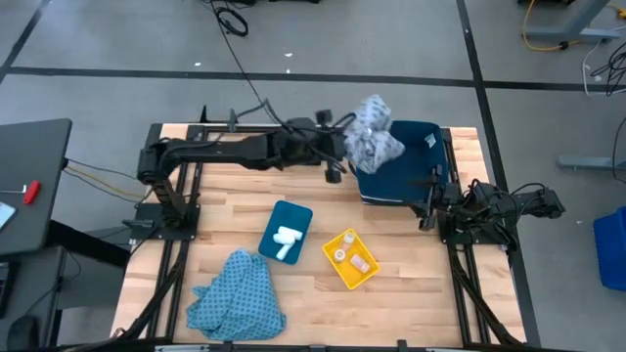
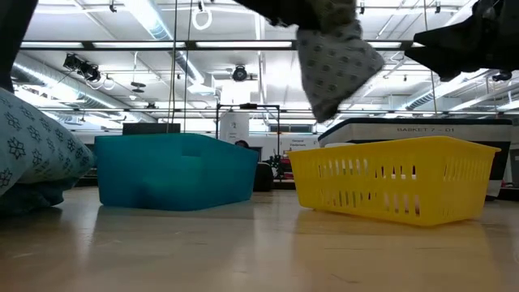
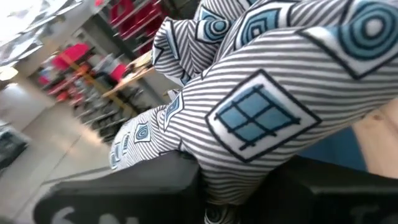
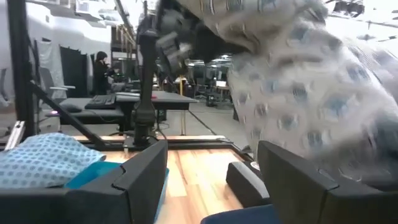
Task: Pick & place medical supplies in basket/bin
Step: Put the gray patient gown into the blue laundry bin
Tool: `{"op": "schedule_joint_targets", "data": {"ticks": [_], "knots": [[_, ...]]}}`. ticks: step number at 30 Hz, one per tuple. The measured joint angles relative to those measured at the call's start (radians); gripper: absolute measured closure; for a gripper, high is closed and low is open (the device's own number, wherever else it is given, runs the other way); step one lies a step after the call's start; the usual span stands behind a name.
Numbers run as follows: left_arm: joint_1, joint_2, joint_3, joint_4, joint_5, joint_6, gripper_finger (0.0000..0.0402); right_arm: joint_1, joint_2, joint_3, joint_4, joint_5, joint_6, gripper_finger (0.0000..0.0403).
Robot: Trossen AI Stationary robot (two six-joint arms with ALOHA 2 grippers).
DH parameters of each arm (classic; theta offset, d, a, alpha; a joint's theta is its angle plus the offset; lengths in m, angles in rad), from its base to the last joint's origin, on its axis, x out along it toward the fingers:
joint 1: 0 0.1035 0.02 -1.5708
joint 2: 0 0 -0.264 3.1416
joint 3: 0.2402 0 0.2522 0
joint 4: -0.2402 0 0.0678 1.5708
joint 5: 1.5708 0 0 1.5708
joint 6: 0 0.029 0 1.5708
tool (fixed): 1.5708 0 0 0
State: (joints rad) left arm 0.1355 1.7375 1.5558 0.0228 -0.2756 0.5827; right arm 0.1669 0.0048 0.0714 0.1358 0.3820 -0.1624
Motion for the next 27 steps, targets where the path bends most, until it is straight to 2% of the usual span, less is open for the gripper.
{"op": "schedule_joint_targets", "data": {"ticks": [3, 10, 12, 18, 27], "knots": [[0.004, 0.072, 0.0, 0.089, 0.069, -0.022, 0.0355, 0.0, 0.0, 0.0, 0.0, -0.068, 0.0, 0.0145], [0.034, 0.209, 0.0, 0.253, 0.208, -0.066, 0.0355, 0.0, 0.0, 0.0, 0.013, -0.445, 0.044, 0.0145], [0.047, 0.237, 0.0, 0.265, 0.263, -0.106, 0.0355, 0.001, 0.0, 0.0, 0.016, -0.505, 0.067, 0.0145], [0.075, 0.321, 0.0, 0.328, 0.359, -0.229, 0.0355, 0.0, 0.0, 0.0, 0.019, -0.477, 0.06, 0.0145], [0.082, 0.396, 0.0, 0.344, 0.39, -0.358, 0.0355, 0.0, 0.0, 0.0, 0.021, -0.433, 0.06, 0.0145]]}}
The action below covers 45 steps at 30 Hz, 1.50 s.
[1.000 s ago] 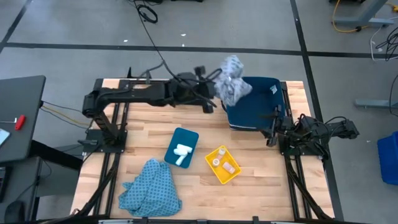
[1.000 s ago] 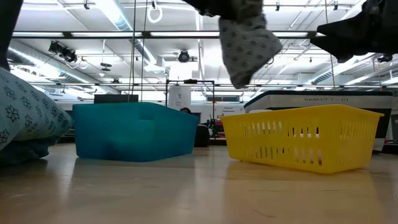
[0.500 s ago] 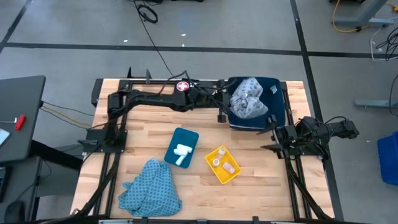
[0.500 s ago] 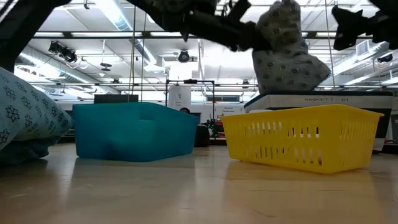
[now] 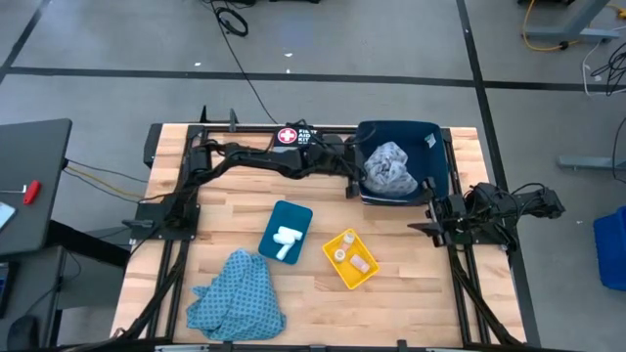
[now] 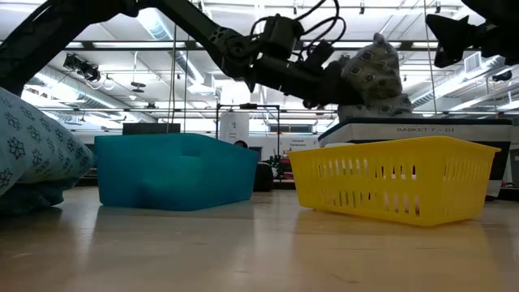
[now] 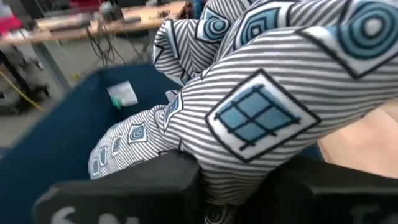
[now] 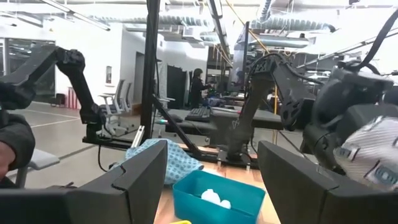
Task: Pick & place medical supplies in basket/bin
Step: Put the gray patient gown into the blue laundry bin
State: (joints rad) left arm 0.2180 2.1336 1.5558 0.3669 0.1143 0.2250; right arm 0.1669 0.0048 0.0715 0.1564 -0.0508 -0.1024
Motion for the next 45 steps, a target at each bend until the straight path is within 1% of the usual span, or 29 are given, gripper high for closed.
{"op": "schedule_joint_targets", "data": {"ticks": [6, 7, 9, 13, 16, 18, 21, 23, 26, 30, 32, 33, 36, 38, 40, 42, 45], "knots": [[-0.001, 0.001, 0.0, -0.023, -0.008, -0.054, 0.0355, 0.0, 0.0, 0.0, 0.004, 0.005, 0.002, 0.0145], [-0.002, 0.001, 0.0, -0.024, -0.004, -0.057, 0.035, 0.0, 0.0, 0.0, 0.004, 0.005, 0.003, 0.0145], [-0.003, 0.0, 0.0, -0.022, 0.02, -0.057, 0.0318, 0.0, 0.0, 0.0, 0.004, 0.005, 0.009, 0.0145], [-0.01, 0.0, 0.0, -0.019, 0.014, -0.056, 0.023, 0.0, 0.0, 0.0, 0.004, 0.023, 0.013, 0.0145], [-0.011, -0.004, 0.0, 0.001, 0.028, -0.053, 0.0167, 0.0, 0.0, 0.0, 0.004, 0.029, 0.011, 0.0145], [-0.01, -0.011, 0.0, 0.017, 0.043, -0.039, 0.0133, 0.0, 0.0, 0.0, 0.004, 0.031, 0.012, 0.0145], [-0.009, -0.033, 0.001, 0.035, 0.043, -0.03, 0.0098, 0.0, 0.0, 0.0, 0.004, 0.031, 0.012, 0.0145], [-0.01, -0.051, 0.001, 0.043, 0.021, -0.022, 0.009, 0.0, 0.0, 0.0, 0.003, 0.035, 0.012, 0.0145], [-0.01, -0.08, 0.001, 0.044, -0.031, -0.003, 0.009, 0.0, 0.0, 0.0, 0.0, 0.072, 0.011, 0.0145], [-0.009, -0.13, 0.001, 0.032, -0.041, 0.01, 0.0098, 0.0, 0.001, 0.0, -0.02, 0.143, 0.012, 0.0145], [-0.017, -0.156, 0.001, 0.028, -0.029, 0.009, 0.0102, 0.0, 0.001, 0.0, -0.033, 0.224, 0.028, 0.0145], [-0.025, -0.17, 0.001, 0.024, -0.024, 0.01, 0.0104, 0.0, 0.001, 0.0, -0.041, 0.292, 0.043, 0.0145], [-0.052, -0.205, 0.001, 0.015, 0.0, 0.02, 0.0111, 0.0, 0.002, 0.0, -0.077, 0.55, 0.088, 0.0145], [-0.073, -0.223, 0.001, 0.018, 0.0, 0.039, 0.0114, 0.0, 0.002, 0.0, -0.113, 0.741, 0.125, 0.0145], [-0.094, -0.245, 0.001, 0.009, 0.0, 0.052, 0.0118, 0.0, 0.002, 0.0, -0.154, 0.908, 0.169, 0.0145], [-0.111, -0.266, 0.0, 0.012, -0.001, 0.053, 0.0119, 0.0, 0.002, 0.0, -0.192, 1.043, 0.202, 0.0145], [-0.134, -0.303, 0.0, 0.01, 0.0, 0.052, 0.012, 0.0, 0.002, 0.0, -0.248, 1.212, 0.262, 0.0145]]}}
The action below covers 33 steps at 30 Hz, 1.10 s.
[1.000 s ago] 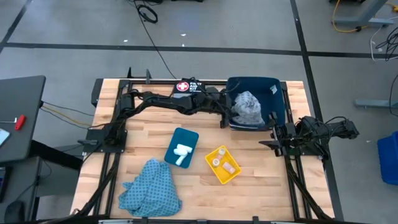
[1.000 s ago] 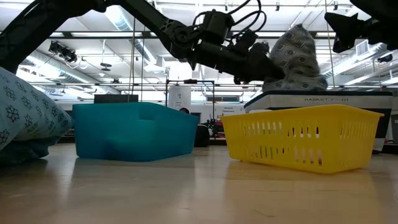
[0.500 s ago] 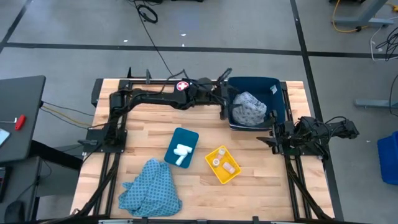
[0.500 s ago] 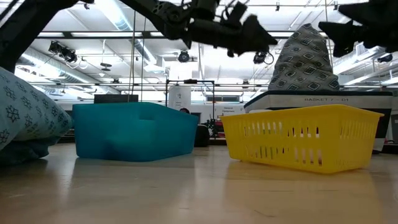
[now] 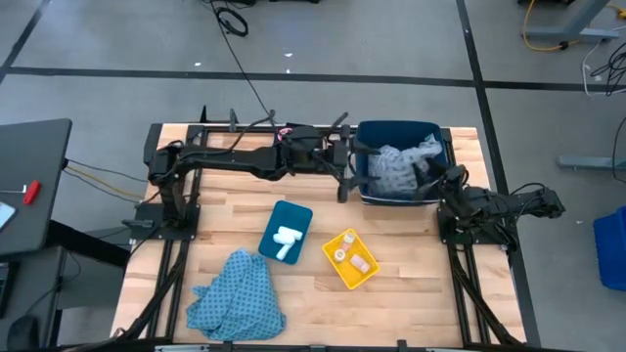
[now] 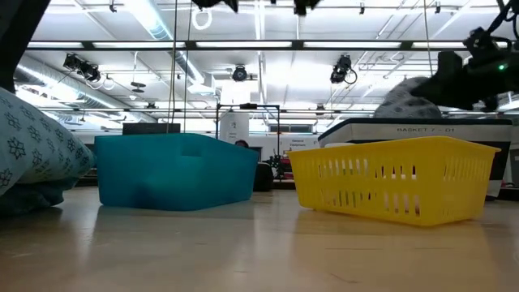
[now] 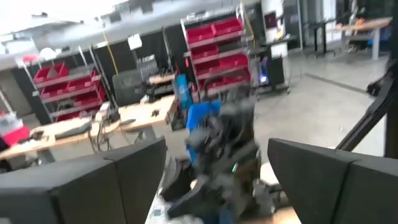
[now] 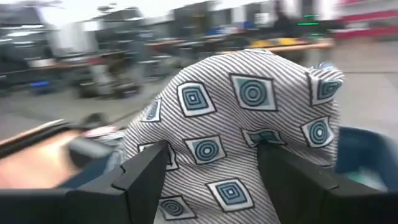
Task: Pick & place medical supplies in basket/bin
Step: Put the gray patient gown into the blue laundry bin
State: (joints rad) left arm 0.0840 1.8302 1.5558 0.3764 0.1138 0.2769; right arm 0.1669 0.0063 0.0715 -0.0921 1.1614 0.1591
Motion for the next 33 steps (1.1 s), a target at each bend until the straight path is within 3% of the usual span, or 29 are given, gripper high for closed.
{"op": "schedule_joint_targets", "data": {"ticks": [5, 9, 11, 14, 18, 24, 26, 30, 31, 33], "knots": [[-0.045, -0.072, 0.0, -0.01, 0.002, 0.009, 0.012, 0.0, 0.0, 0.0, -0.071, 0.237, 0.045, 0.0145], [-0.088, -0.143, 0.0, -0.082, 0.002, 0.05, 0.012, 0.0, 0.0, 0.0, -0.086, 0.32, 0.014, 0.0145], [-0.114, -0.186, 0.0, -0.157, -0.008, 0.084, 0.012, 0.0, 0.0, 0.0, -0.085, 0.286, 0.008, 0.0145], [-0.158, -0.255, 0.0, -0.304, -0.064, 0.121, 0.012, 0.0, 0.0, 0.0, -0.076, 0.145, -0.005, 0.0145], [-0.225, -0.331, 0.0, -0.516, -0.191, 0.123, 0.012, 0.0, 0.0, 0.0, -0.028, -0.06, -0.041, 0.0145], [-0.323, -0.364, -0.001, -0.706, -0.415, 0.091, 0.012, 0.0, 0.0, 0.0, 0.064, -0.228, -0.153, 0.0145], [-0.349, -0.364, -0.002, -0.752, -0.487, 0.09, 0.012, 0.001, 0.0, 0.0, 0.106, -0.173, -0.158, 0.0145], [-0.391, -0.374, -0.002, -0.823, -0.611, 0.074, 0.012, 0.0, 0.0, 0.0, 0.134, 0.144, -0.164, 0.0145], [-0.398, -0.378, -0.002, -0.835, -0.621, 0.063, 0.012, 0.0, 0.0, 0.0, 0.143, 0.164, -0.19, 0.0145], [-0.411, -0.388, -0.002, -0.847, -0.633, 0.039, 0.012, 0.0, 0.0, 0.0, 0.152, 0.086, -0.23, 0.0145]]}}
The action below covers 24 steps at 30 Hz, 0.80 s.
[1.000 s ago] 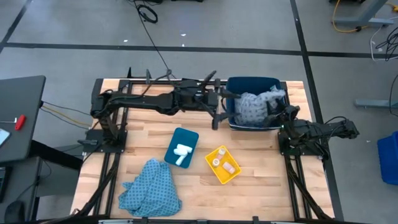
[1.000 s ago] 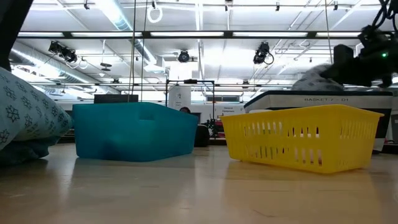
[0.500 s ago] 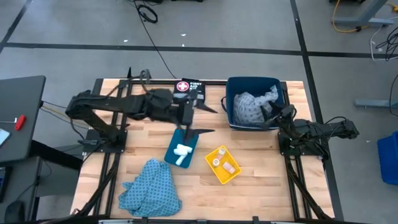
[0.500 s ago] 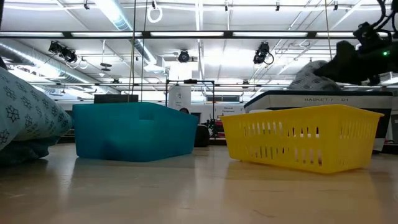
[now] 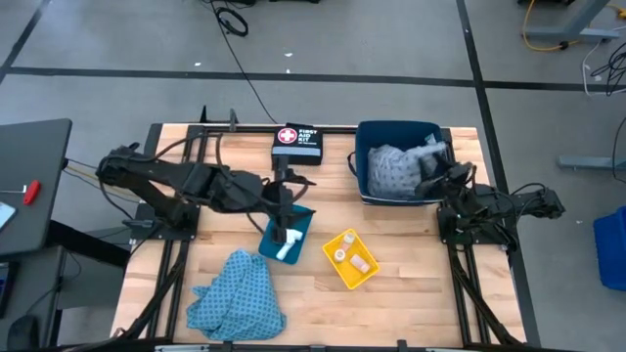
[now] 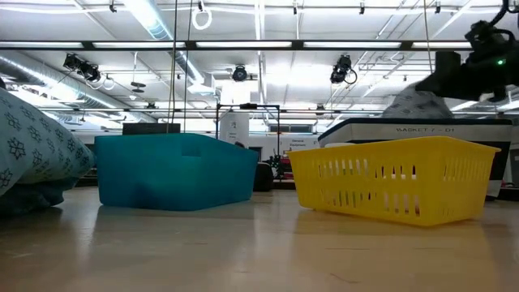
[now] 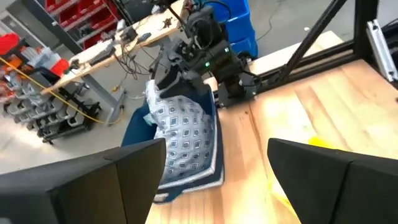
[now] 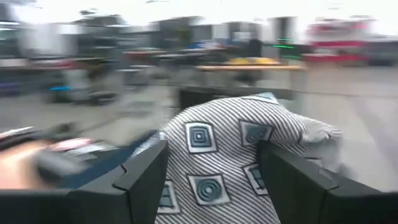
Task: Pick & place medical supplies in basket/bin
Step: Put the gray patient gown into the blue laundry bin, then put the blue patient gown into the blue laundry bin
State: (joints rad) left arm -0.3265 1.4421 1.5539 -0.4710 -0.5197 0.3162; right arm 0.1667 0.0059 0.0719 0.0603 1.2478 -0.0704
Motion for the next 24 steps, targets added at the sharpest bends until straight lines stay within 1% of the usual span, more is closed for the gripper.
{"op": "schedule_joint_targets", "data": {"ticks": [2, 6, 10, 11, 13, 15, 20, 22, 24], "knots": [[-0.014, -0.009, 0.0, -0.022, -0.007, -0.019, 0.012, 0.0, 0.0, 0.0, 0.0, -0.187, -0.001, 0.0145], [-0.038, -0.011, 0.0, -0.03, -0.029, -0.043, 0.012, 0.0, 0.0, 0.0, -0.004, -0.656, 0.022, 0.0145], [-0.053, -0.011, 0.0, -0.02, -0.034, -0.046, 0.012, 0.001, 0.002, 0.0, -0.004, -1.065, 0.064, 0.0145], [-0.054, -0.011, -0.001, -0.02, -0.033, -0.048, 0.012, 0.001, 0.005, 0.0, -0.003, -1.148, 0.079, 0.0145], [-0.054, -0.011, -0.001, -0.016, -0.031, -0.055, 0.012, 0.001, 0.007, 0.0, 0.002, -1.258, 0.109, 0.0145], [-0.054, -0.011, -0.001, -0.004, -0.031, -0.064, 0.012, 0.011, 0.007, 0.0, 0.006, -1.303, 0.121, 0.0145], [-0.061, -0.01, -0.001, -0.004, -0.027, -0.081, 0.012, 0.071, 0.006, 0.0, -0.012, -1.302, 0.103, 0.0145], [-0.062, -0.01, -0.001, -0.004, -0.026, -0.091, 0.012, 0.089, -0.001, 0.001, -0.072, -1.245, 0.081, 0.0145], [-0.061, -0.01, -0.002, -0.004, -0.026, -0.094, 0.012, 0.096, -0.002, 0.01, -0.144, -1.147, 0.077, 0.0145]]}}
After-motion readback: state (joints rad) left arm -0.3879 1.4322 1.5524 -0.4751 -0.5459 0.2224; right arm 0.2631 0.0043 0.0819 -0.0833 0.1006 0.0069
